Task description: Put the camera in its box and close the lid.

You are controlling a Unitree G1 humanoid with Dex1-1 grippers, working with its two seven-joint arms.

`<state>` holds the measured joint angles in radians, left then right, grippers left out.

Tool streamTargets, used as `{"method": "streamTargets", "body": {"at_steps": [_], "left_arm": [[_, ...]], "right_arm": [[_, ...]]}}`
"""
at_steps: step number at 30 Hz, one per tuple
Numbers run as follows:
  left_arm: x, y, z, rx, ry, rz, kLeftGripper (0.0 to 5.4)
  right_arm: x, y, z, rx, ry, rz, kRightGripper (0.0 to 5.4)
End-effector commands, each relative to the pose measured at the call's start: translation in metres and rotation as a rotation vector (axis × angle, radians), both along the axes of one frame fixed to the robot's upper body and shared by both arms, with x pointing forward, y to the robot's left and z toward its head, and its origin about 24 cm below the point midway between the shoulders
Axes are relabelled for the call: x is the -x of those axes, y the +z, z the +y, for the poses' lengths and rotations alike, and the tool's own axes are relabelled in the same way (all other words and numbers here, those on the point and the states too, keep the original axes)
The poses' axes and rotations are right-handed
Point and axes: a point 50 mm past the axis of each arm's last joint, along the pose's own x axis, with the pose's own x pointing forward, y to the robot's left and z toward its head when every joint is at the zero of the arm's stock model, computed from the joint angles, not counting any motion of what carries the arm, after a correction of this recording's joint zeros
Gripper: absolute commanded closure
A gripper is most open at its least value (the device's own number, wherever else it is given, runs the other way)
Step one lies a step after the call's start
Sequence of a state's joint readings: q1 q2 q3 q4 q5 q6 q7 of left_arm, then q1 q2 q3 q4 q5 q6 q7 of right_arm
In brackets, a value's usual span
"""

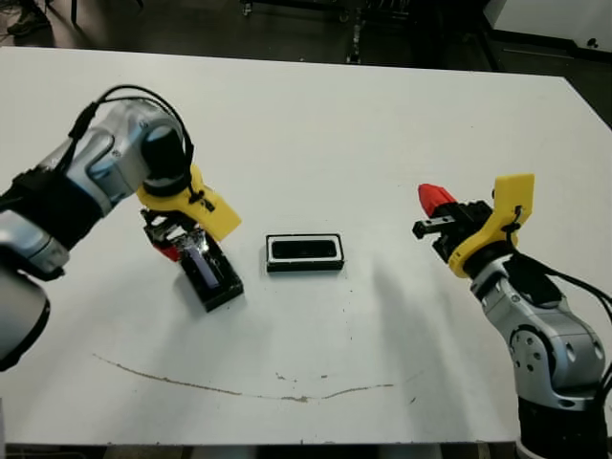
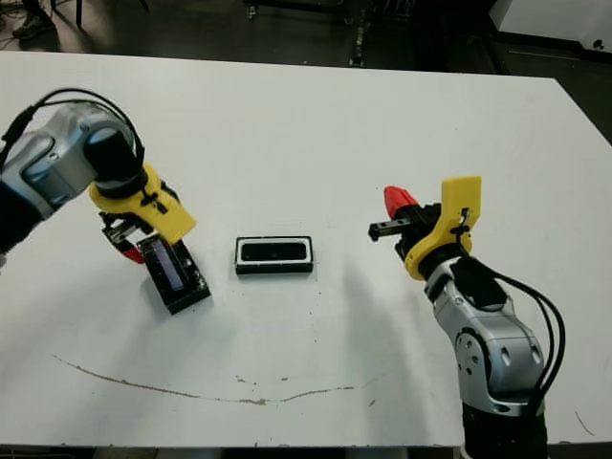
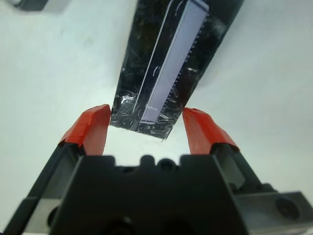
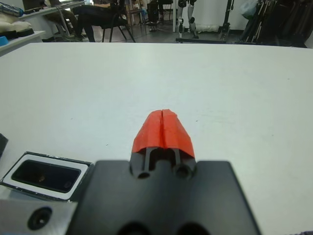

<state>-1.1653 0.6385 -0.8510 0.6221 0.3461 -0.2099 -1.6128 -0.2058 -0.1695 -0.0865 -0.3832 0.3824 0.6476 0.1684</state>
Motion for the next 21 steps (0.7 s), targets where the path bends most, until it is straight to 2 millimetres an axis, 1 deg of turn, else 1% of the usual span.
{"method": "streamTargets", "body": {"at_steps": [1,5,10,13,21], "left_arm": [[-0.003,0.005,-0.002,-0.037,-0.041,-0.003,1.77],[-0.004,0.003,0.0,-0.053,0.004,0.028,1.77],[0.0,0.001,-0.002,-0.058,-0.02,0.047,1.77],[0.001,-0.001,-0.002,-0.07,0.038,0.055,1.77],[0.007,-0.001,-0.003,-0.056,0.037,0.062,1.77]], "right_arm": [[0.002,-0.004,-0.001,0.01,-0.016,0.025,5.4],[0.003,-0.004,0.0,0.009,-0.019,0.029,5.4],[0.003,-0.004,0.0,0.018,-0.017,0.03,5.4],[0.003,-0.005,0.0,0.022,-0.017,0.029,5.4],[0.003,-0.005,0.0,0.02,-0.008,0.027,5.4]]}}
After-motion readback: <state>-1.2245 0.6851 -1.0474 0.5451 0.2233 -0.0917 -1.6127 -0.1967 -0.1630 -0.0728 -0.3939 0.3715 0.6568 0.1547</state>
